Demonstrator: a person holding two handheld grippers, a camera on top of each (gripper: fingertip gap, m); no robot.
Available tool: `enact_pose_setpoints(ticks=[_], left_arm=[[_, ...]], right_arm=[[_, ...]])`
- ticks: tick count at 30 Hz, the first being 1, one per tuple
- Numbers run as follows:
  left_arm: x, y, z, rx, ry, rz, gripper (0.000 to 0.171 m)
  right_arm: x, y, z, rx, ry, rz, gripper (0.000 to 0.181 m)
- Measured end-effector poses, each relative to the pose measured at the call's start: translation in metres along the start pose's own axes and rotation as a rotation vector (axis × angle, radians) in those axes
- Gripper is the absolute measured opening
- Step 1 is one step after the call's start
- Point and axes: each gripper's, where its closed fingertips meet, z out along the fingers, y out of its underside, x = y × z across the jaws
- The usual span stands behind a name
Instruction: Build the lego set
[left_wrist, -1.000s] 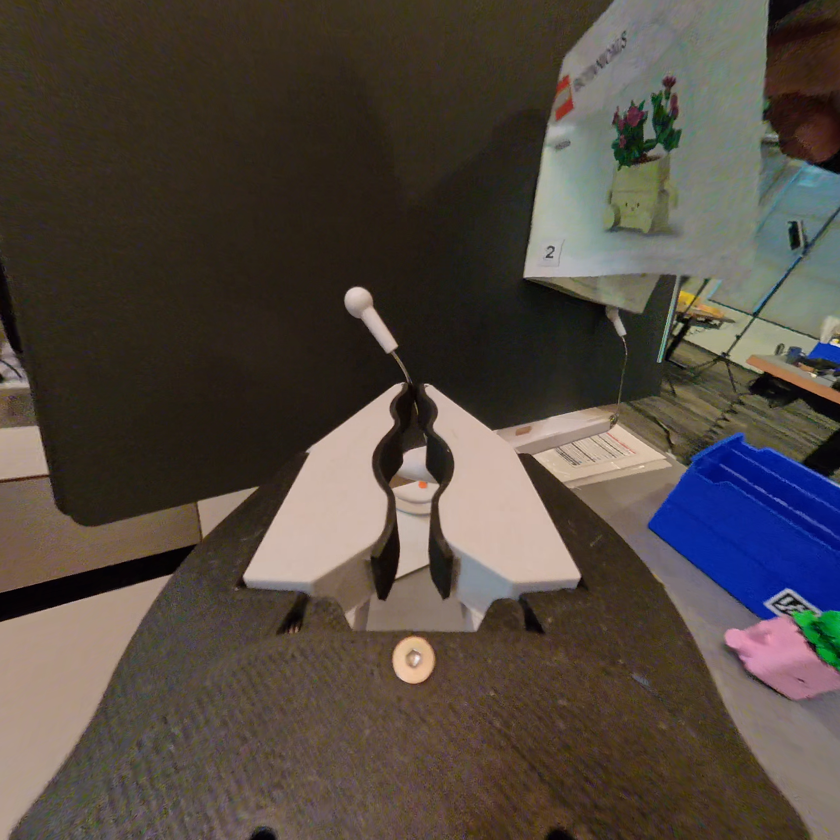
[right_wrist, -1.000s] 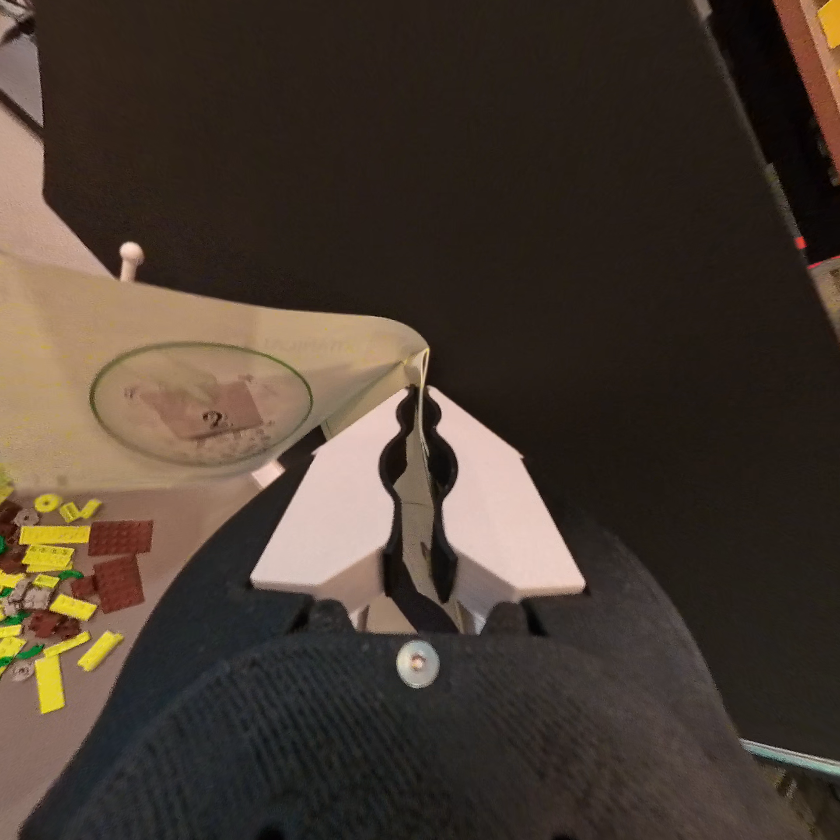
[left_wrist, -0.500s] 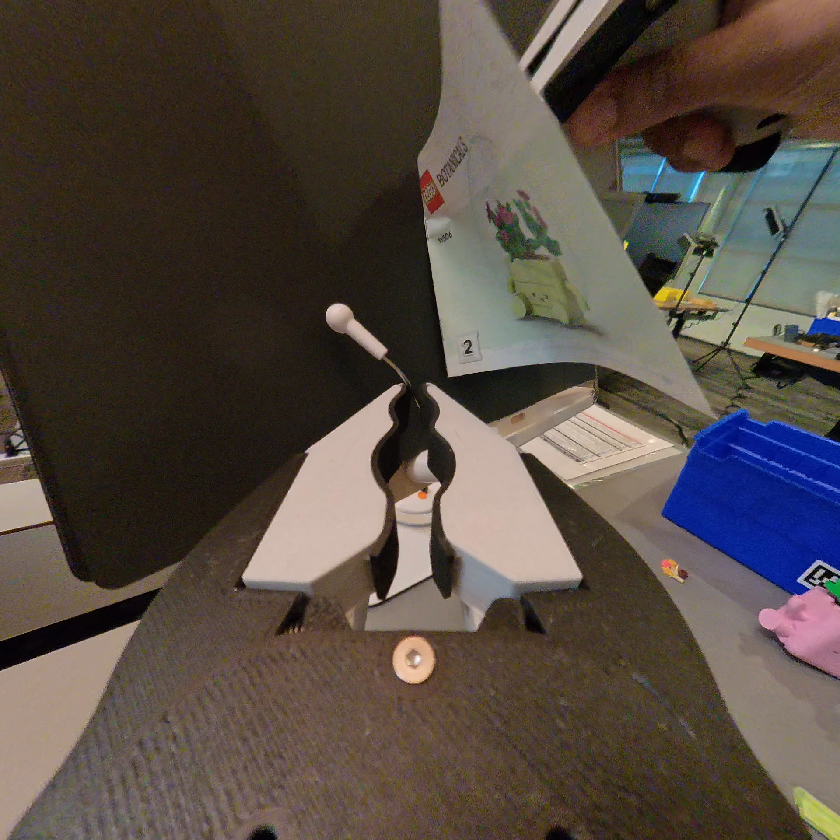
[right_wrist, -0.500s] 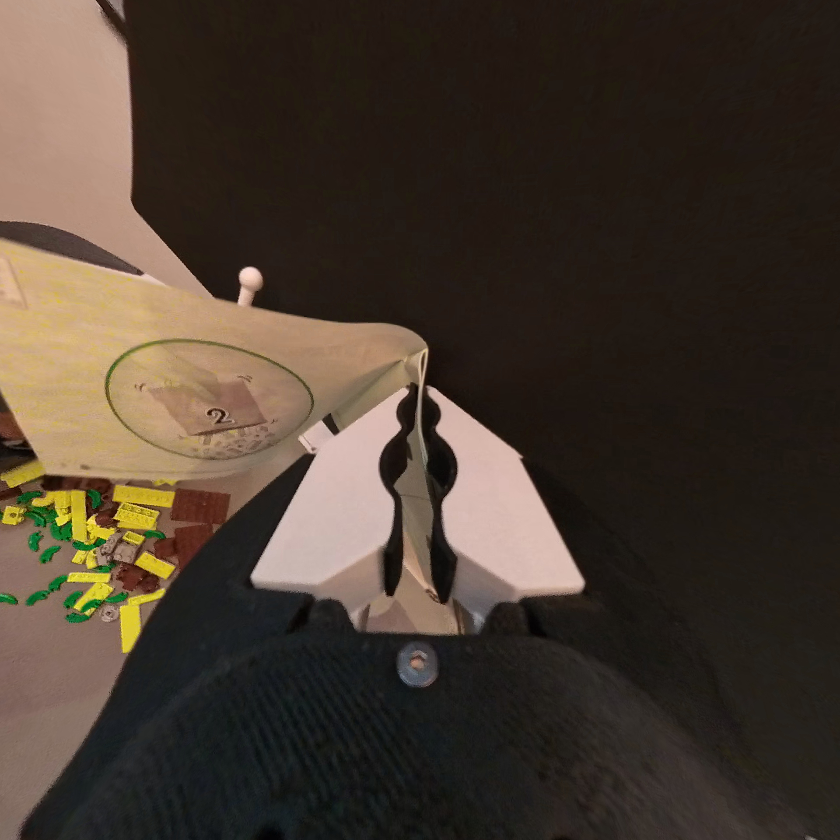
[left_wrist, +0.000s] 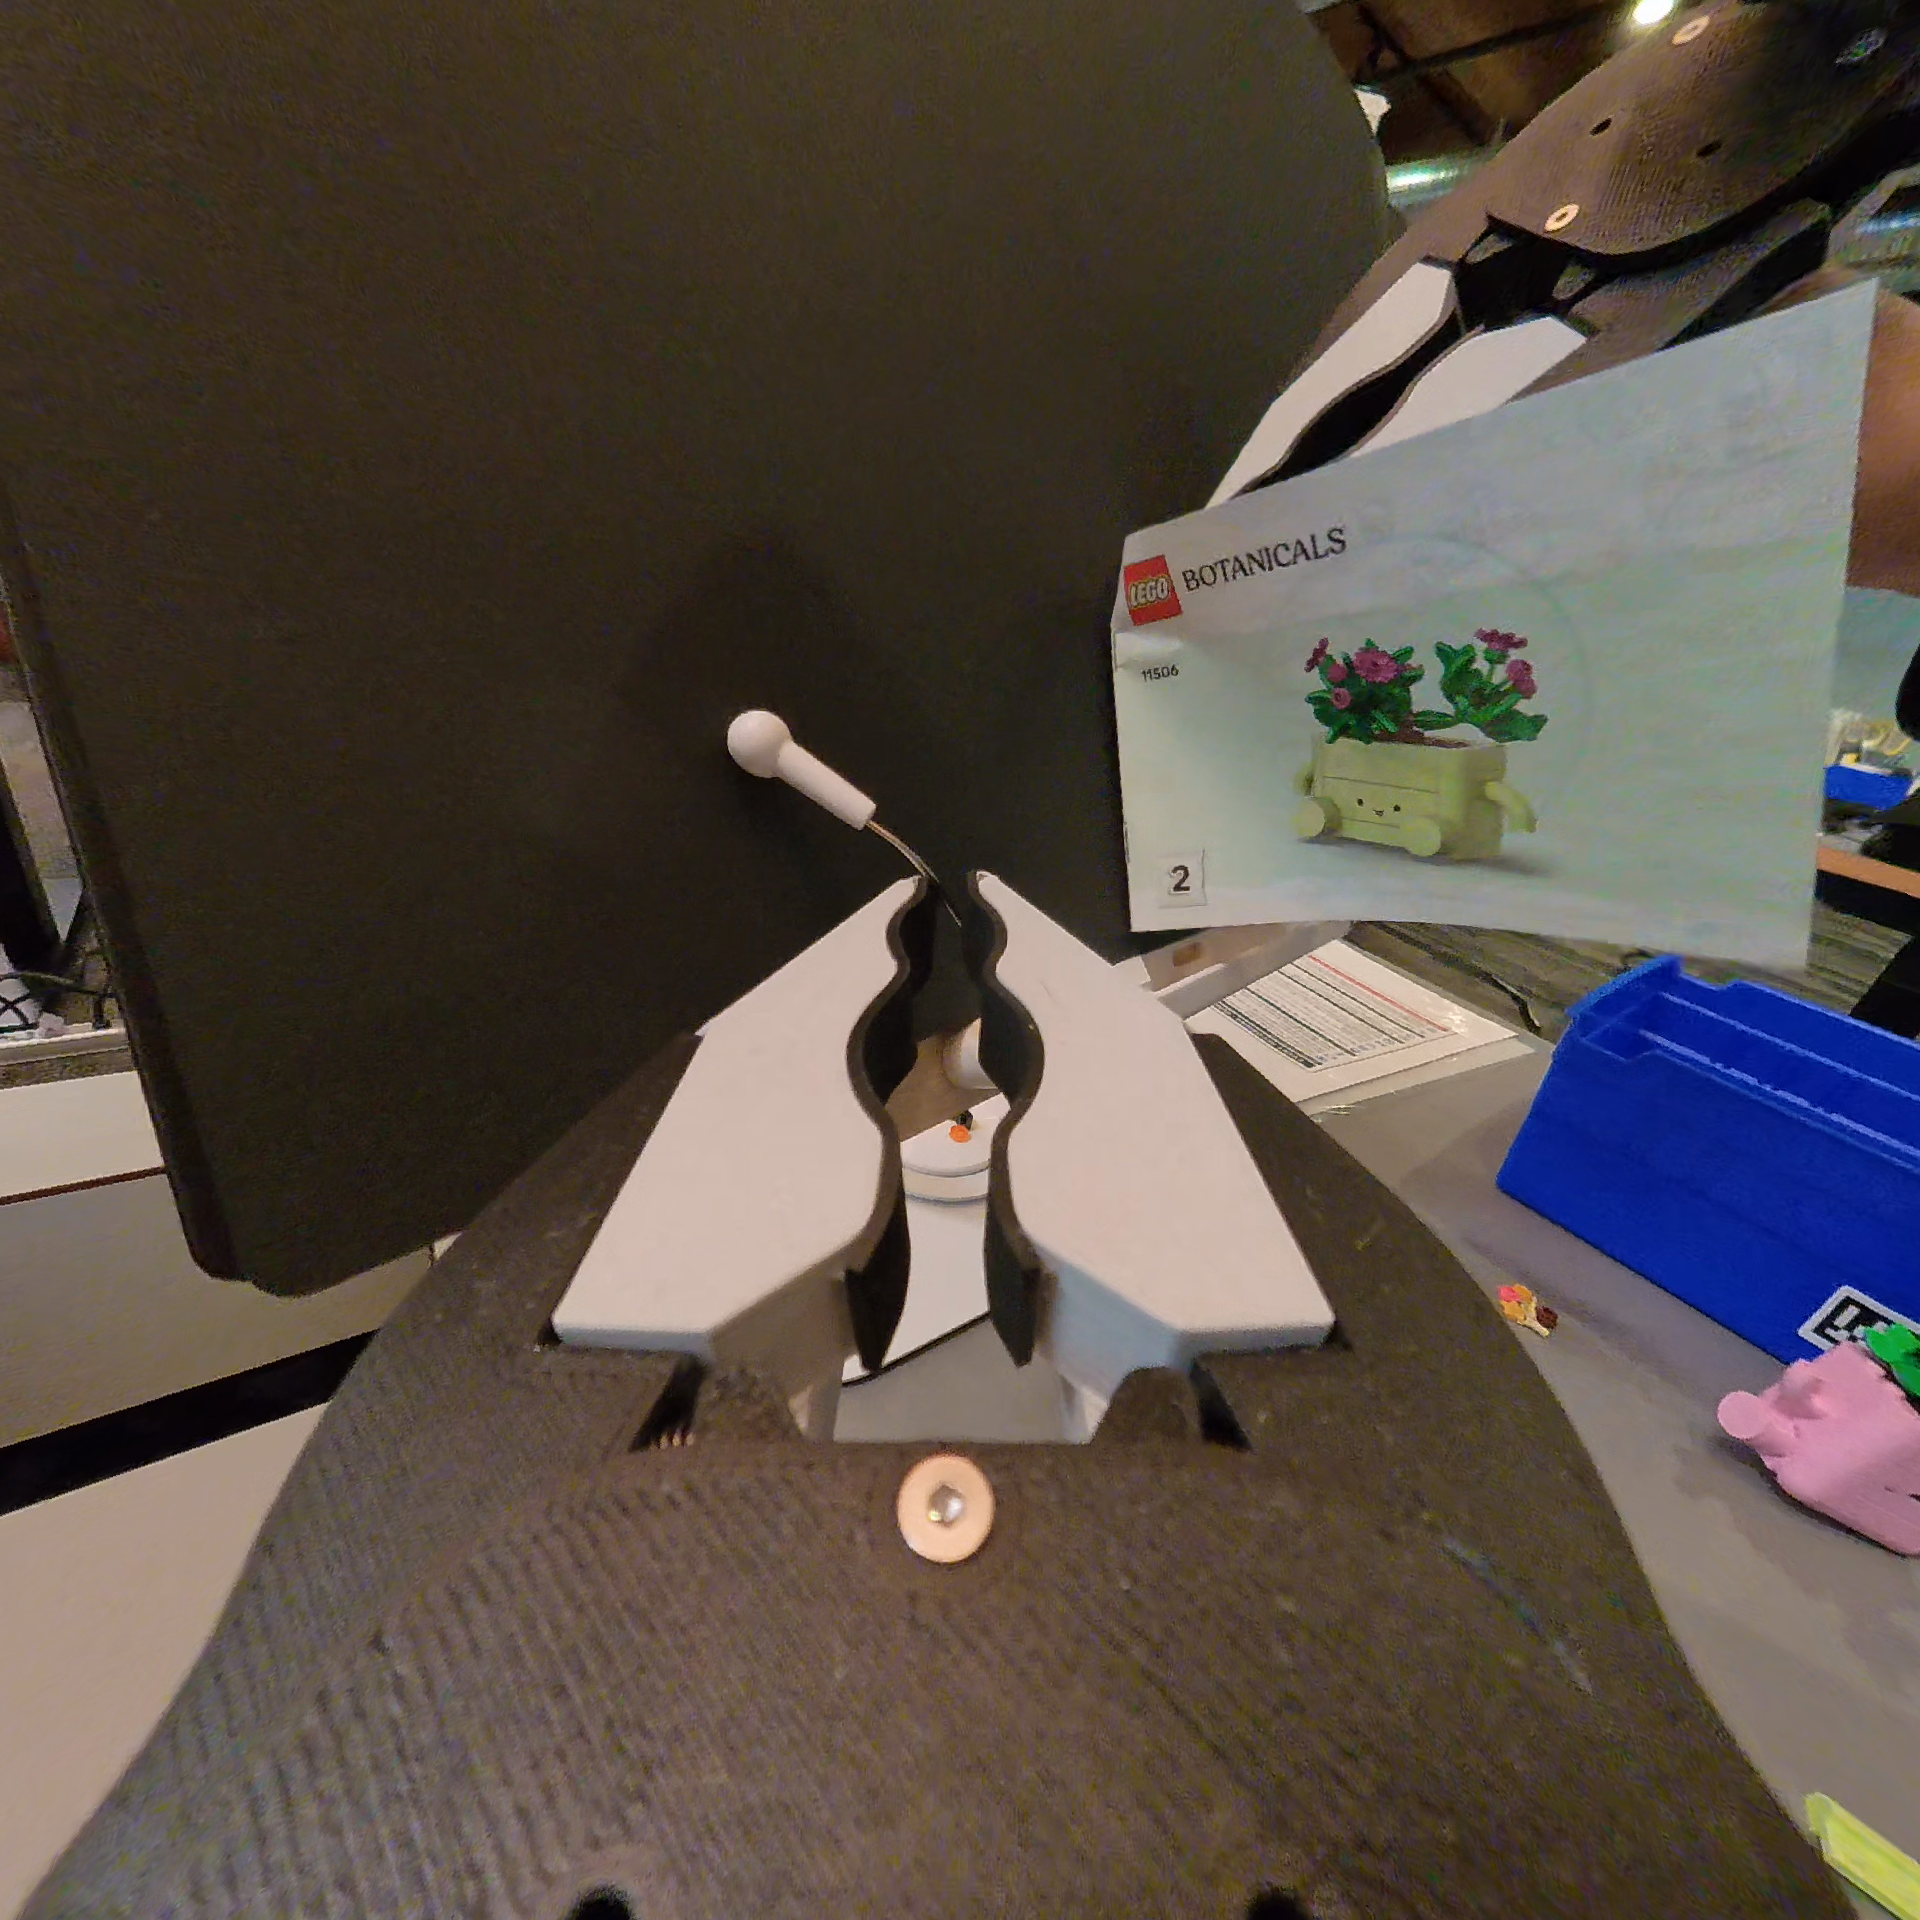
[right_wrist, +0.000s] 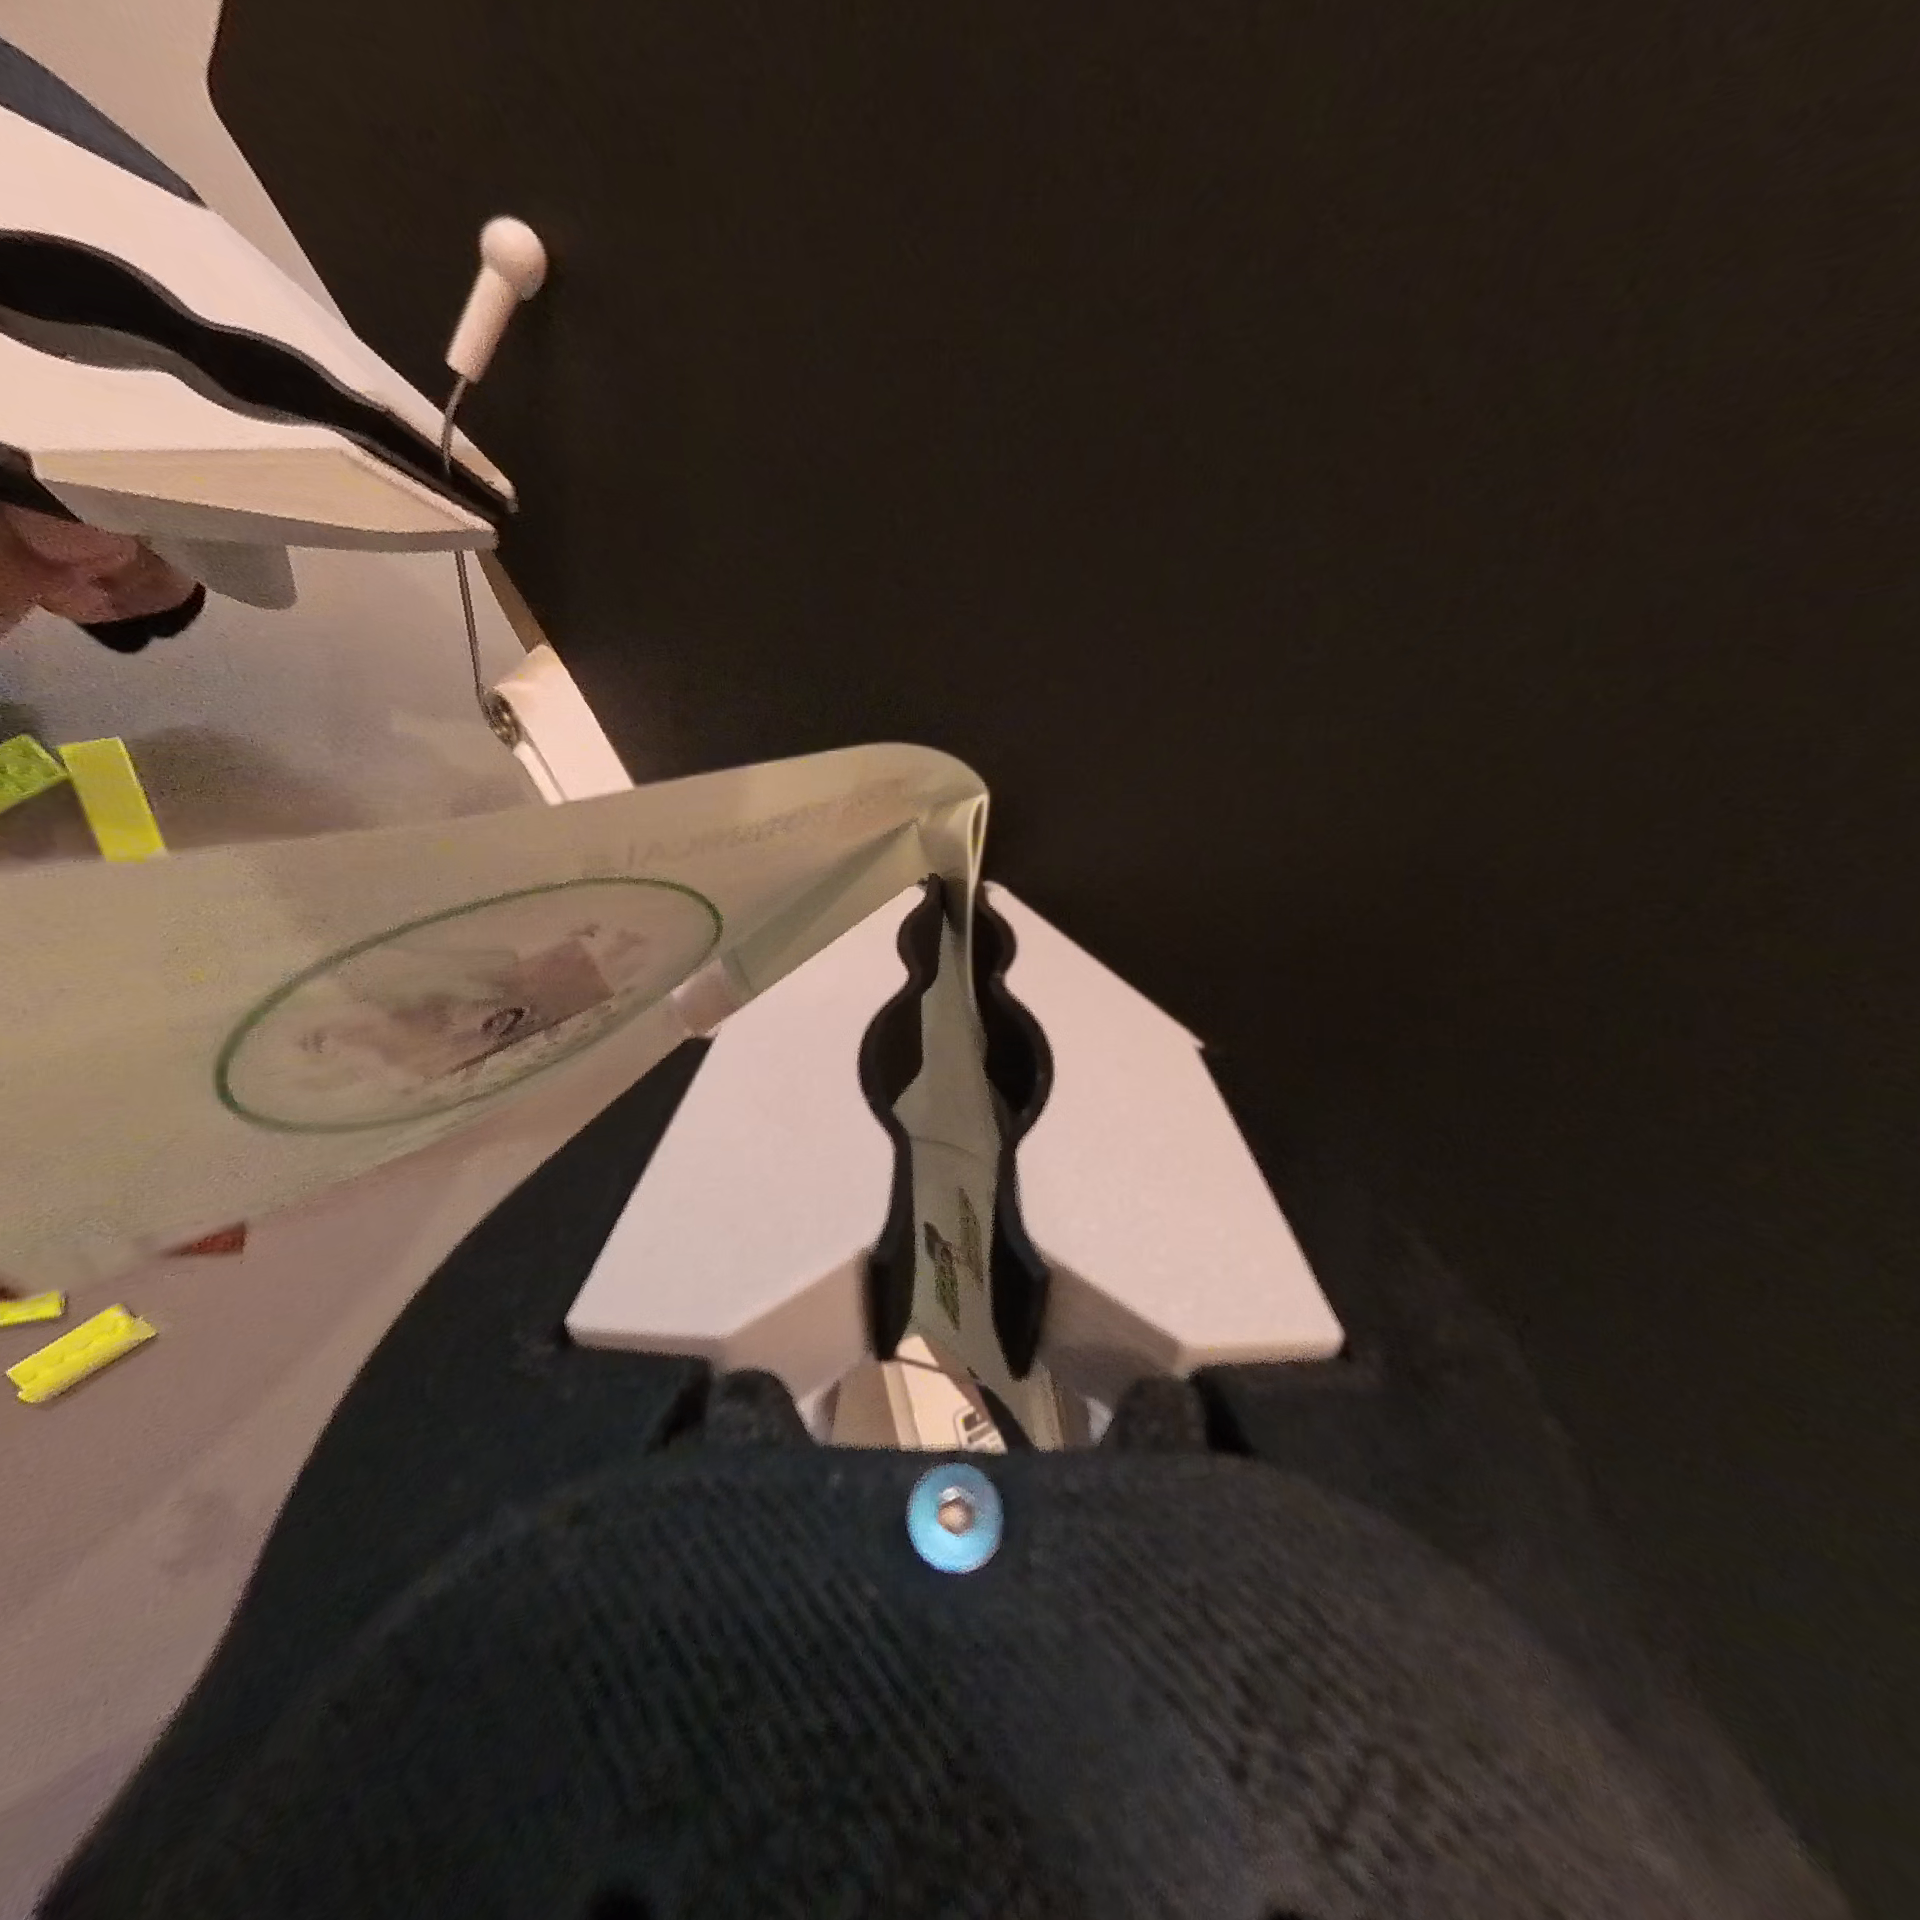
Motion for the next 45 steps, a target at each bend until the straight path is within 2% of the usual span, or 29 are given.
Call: enact_pose_setpoints(ticks=[6,8,11,19,22,25,30,33,35,37,39,42,43,45], left_arm=[[0.000,0.000,0.001,-0.001,-0.002,-0.007,0.001],[0.000,0.000,0.001,-0.003,-0.003,-0.010,0.001],[0.000,0.000,0.001,-0.004,-0.004,-0.013,0.001],[0.000,-0.001,0.002,-0.017,0.000,-0.015,0.001],[0.001,-0.001,0.002,-0.017,0.003,-0.020,0.000],[0.001,-0.001,0.002,-0.019,0.008,-0.028,0.000],[0.001,-0.001,0.002,-0.019,0.013,-0.034,0.000],[0.001,-0.001,0.003,-0.016,0.013,-0.037,0.000],[0.001,-0.001,0.003,-0.018,0.011,-0.032,0.000],[0.001,0.000,0.002,-0.021,0.012,-0.027,0.001],[0.001,0.000,0.002,-0.021,0.012,-0.024,0.000],[0.001,0.000,0.003,-0.019,0.016,-0.026,0.000],[0.001,-0.001,0.003,-0.018,0.017,-0.027,0.000],[0.001,-0.001,0.003,-0.016,0.020,-0.029,0.000]], right_arm=[[-0.004,0.000,0.001,-0.048,0.058,0.000,0.012],[-0.005,-0.003,-0.001,-0.038,0.085,0.009,0.021],[-0.004,-0.011,-0.003,-0.003,0.116,0.073,0.030],[-0.001,-0.033,-0.004,0.153,0.123,0.203,0.027],[-0.005,-0.041,-0.004,0.242,0.121,0.197,0.032],[-0.017,-0.043,-0.001,0.297,0.129,0.059,0.048],[-0.032,-0.036,0.008,0.280,0.316,-0.300,0.065],[-0.044,-0.050,0.008,0.306,0.441,-0.541,0.062],[-0.051,-0.062,0.008,0.331,0.477,-0.633,0.074],[-0.055,-0.064,0.018,0.288,0.427,-0.675,0.070],[-0.054,-0.062,0.026,0.234,0.356,-0.648,0.075],[-0.063,-0.055,0.030,0.181,0.134,-0.566,0.079],[-0.064,-0.055,0.029,0.166,0.085,-0.548,0.072],[-0.061,-0.054,0.027,0.134,0.043,-0.543,0.037]])
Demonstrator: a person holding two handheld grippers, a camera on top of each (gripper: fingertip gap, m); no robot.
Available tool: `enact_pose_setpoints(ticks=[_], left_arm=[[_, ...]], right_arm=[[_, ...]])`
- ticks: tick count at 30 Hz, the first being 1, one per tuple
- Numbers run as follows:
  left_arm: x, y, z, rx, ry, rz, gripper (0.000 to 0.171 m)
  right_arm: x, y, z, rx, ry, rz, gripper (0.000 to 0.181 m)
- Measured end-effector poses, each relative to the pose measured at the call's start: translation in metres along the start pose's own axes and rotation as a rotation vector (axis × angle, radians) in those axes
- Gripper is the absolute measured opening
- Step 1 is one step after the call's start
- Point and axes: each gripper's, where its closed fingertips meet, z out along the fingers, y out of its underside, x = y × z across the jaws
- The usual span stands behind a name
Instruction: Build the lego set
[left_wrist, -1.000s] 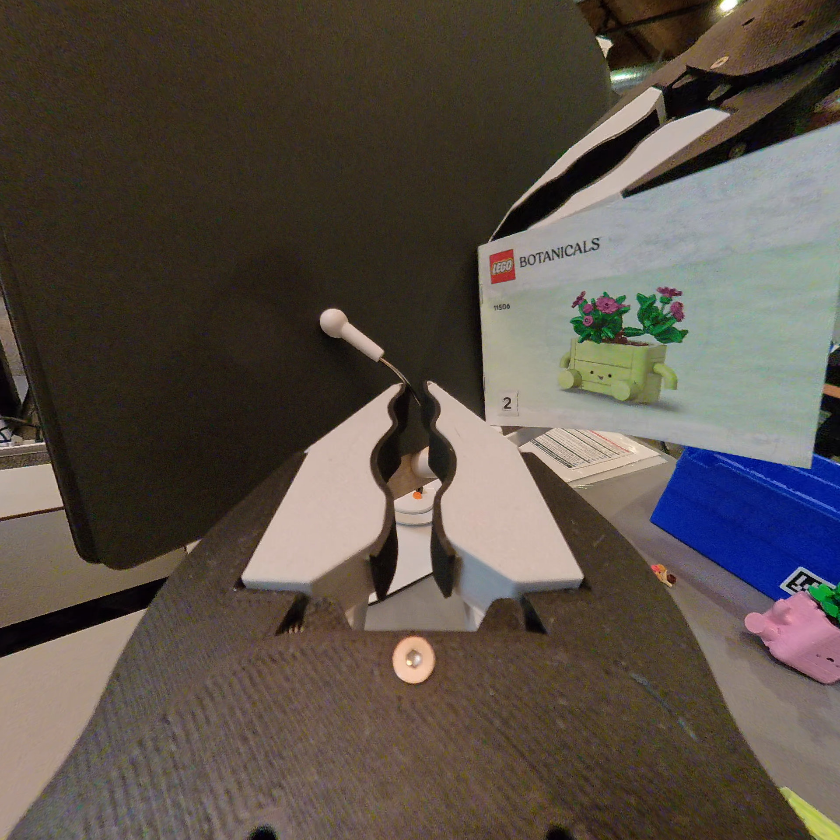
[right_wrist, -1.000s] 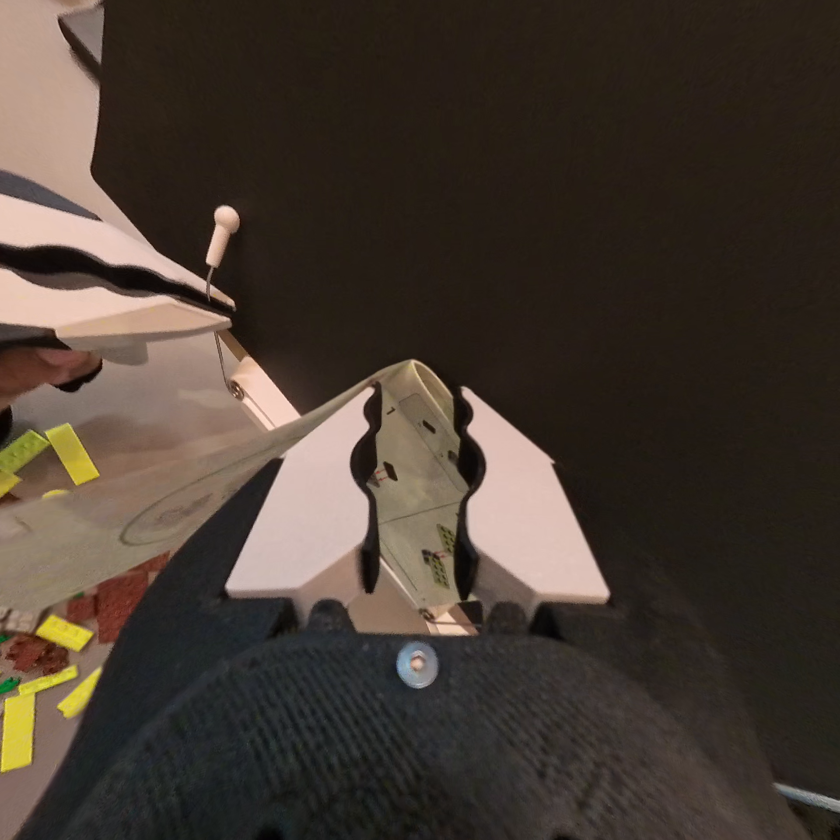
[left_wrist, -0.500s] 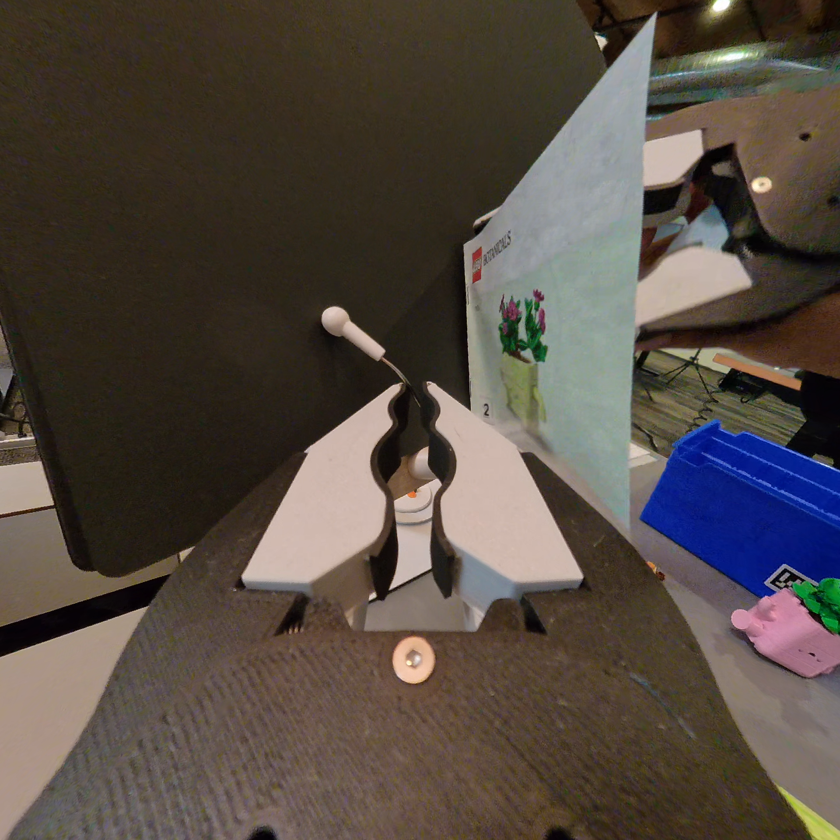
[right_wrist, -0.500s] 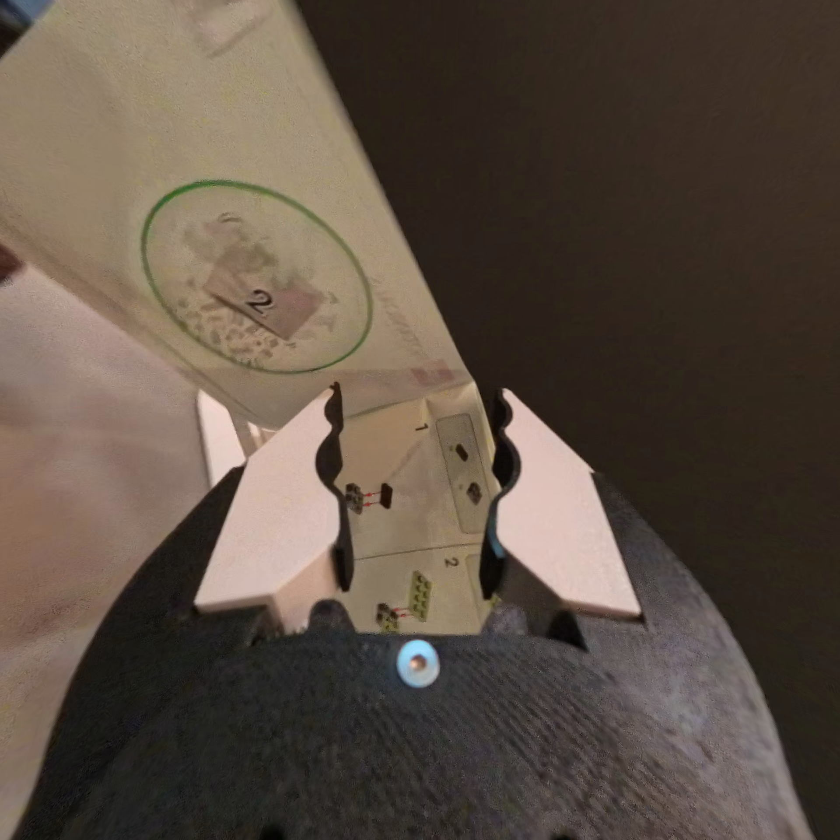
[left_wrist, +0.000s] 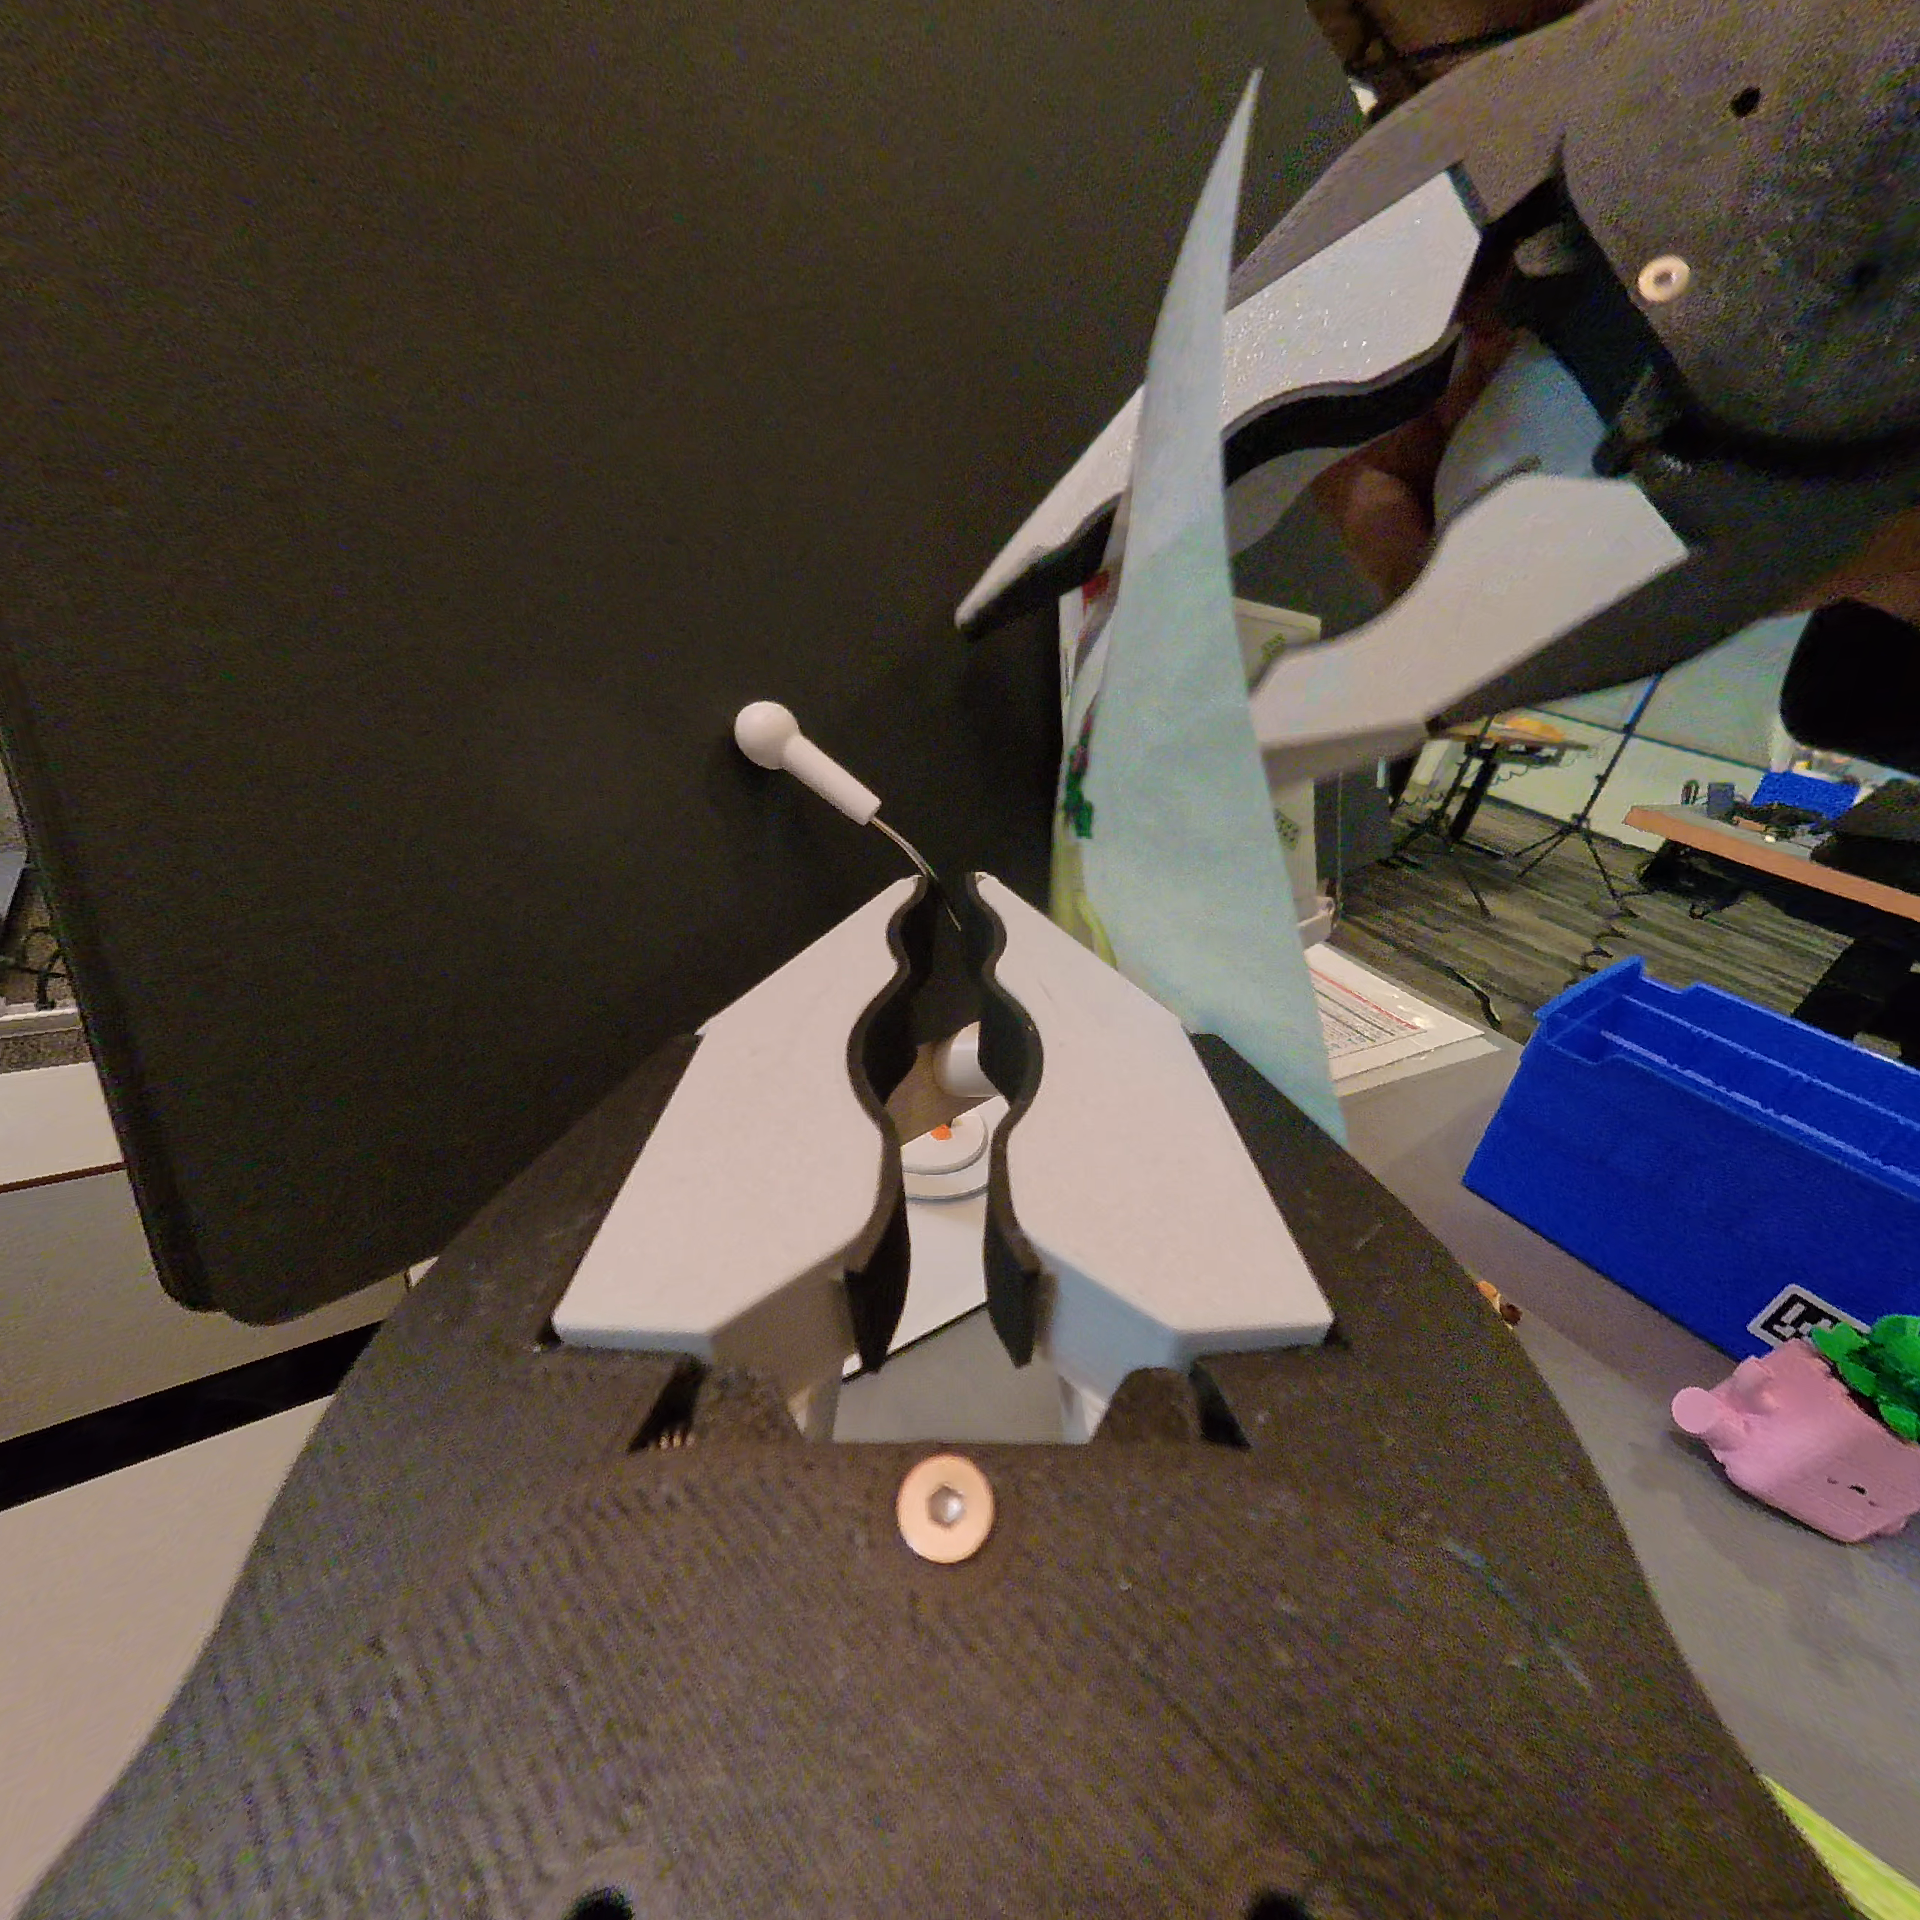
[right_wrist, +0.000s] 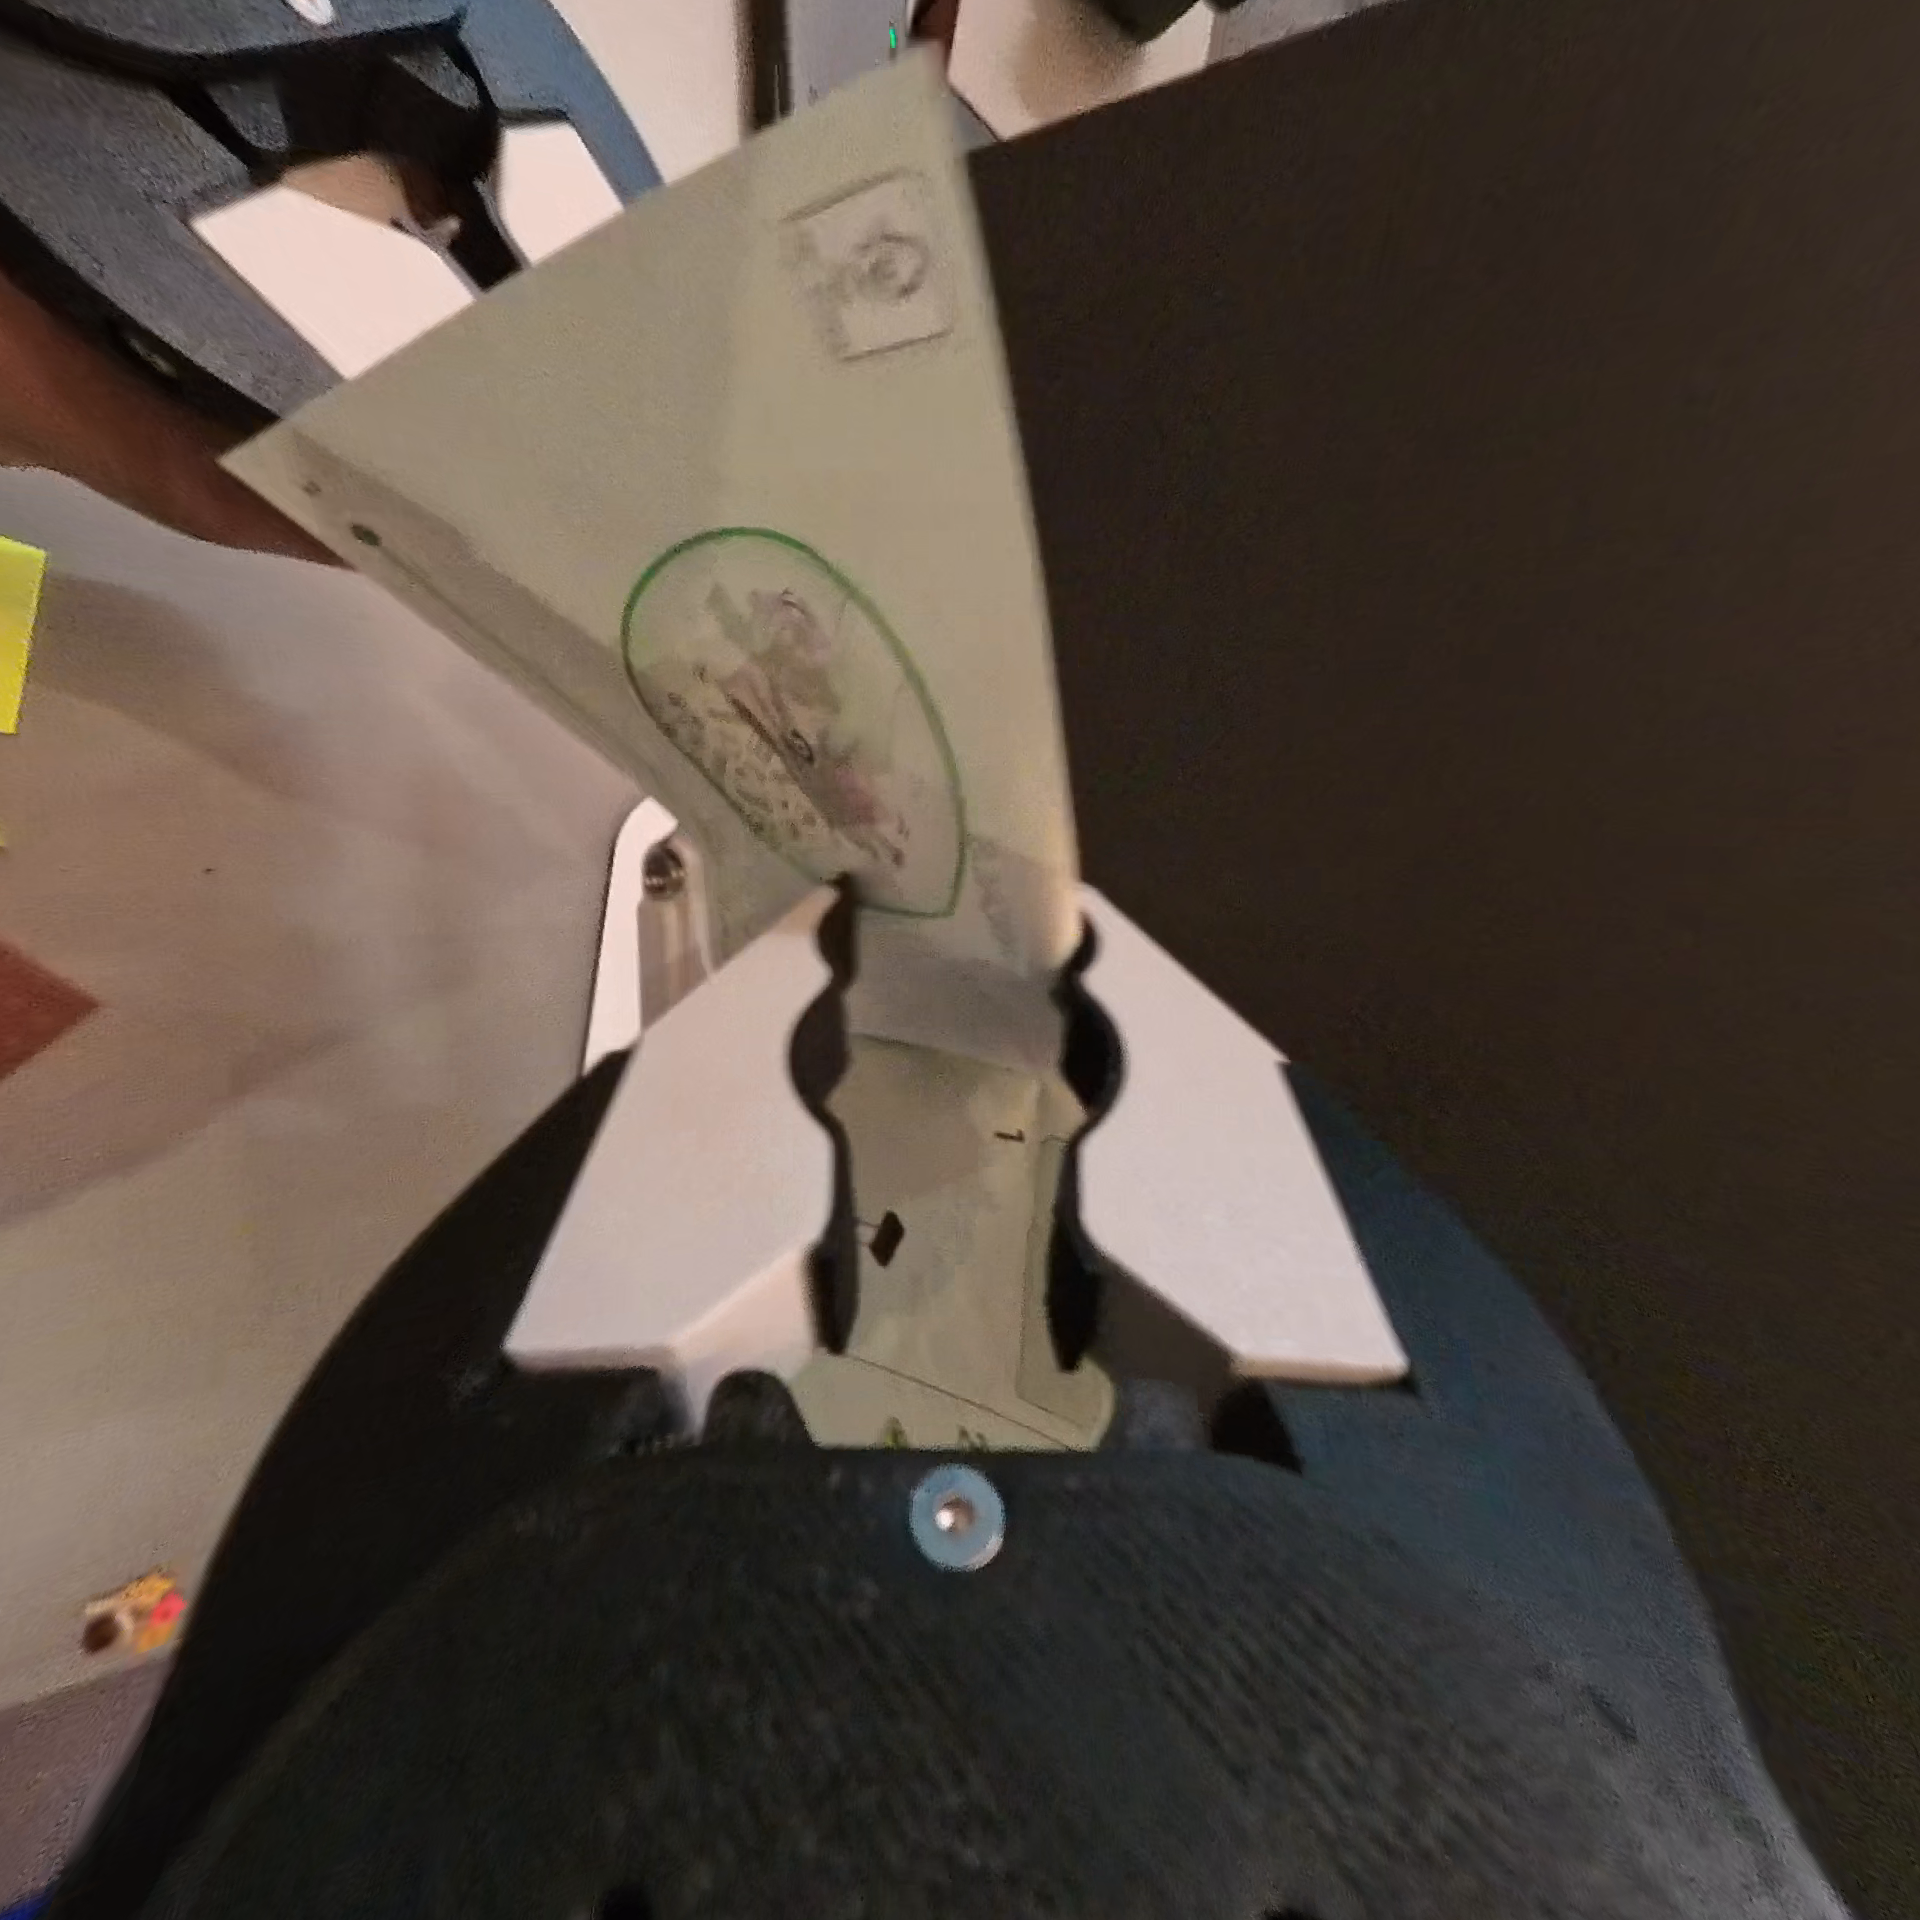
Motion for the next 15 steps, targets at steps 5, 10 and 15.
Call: enact_pose_setpoints(ticks=[5,10,15], left_arm=[[0.000,0.000,0.000,-0.001,0.004,-0.001,0.000],[0.001,0.000,-0.001,0.008,-0.005,0.029,0.000],[0.002,0.000,-0.002,0.023,-0.041,0.100,0.000]], right_arm=[[0.004,0.007,-0.009,-0.021,-0.033,-0.022,0.000],[0.030,0.021,-0.026,-0.002,0.069,0.077,0.000],[0.035,0.023,-0.030,-0.007,0.060,0.127,0.000]])
